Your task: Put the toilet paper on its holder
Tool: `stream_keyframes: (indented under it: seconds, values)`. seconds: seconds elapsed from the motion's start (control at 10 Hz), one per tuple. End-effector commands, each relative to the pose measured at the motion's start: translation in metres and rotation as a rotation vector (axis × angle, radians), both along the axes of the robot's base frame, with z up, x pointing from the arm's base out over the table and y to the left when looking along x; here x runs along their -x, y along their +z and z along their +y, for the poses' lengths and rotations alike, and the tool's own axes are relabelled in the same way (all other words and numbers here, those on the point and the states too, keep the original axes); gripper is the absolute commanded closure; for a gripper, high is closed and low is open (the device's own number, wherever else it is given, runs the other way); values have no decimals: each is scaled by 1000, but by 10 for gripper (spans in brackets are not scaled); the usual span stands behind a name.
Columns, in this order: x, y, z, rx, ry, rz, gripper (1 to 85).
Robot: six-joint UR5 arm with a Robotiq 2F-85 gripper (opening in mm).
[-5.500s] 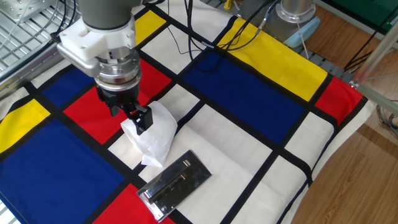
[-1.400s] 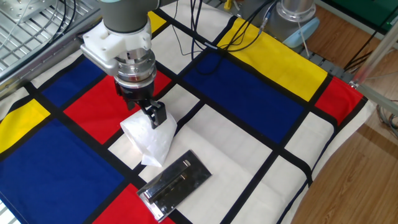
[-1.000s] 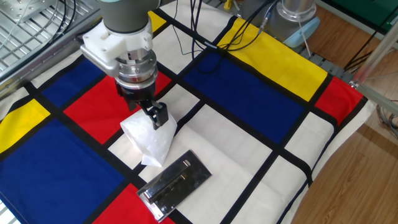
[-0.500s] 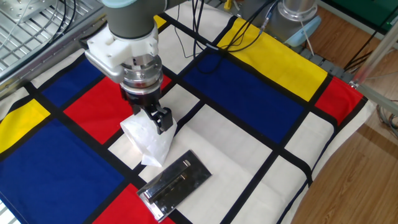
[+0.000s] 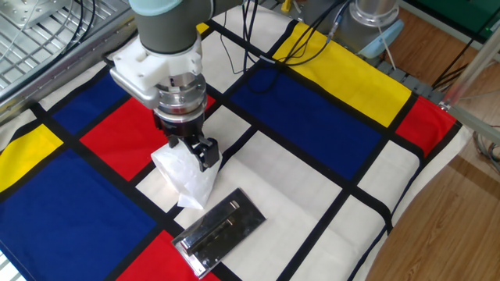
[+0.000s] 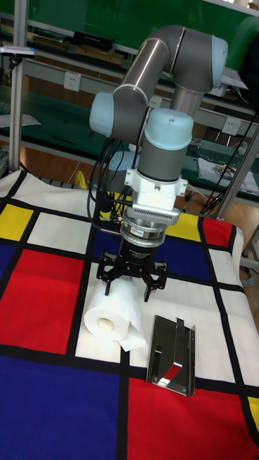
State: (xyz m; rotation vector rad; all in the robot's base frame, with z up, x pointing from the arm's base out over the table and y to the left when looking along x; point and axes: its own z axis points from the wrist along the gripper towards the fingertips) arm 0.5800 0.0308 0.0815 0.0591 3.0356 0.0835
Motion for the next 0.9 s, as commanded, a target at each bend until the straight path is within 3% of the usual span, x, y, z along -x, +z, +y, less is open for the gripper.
stream_keyframes:
  seconds: [0.0, 0.8]
  values:
    - [1, -2, -7, -13, 19, -6, 60]
    - [18, -13, -52, -18, 113, -58, 60]
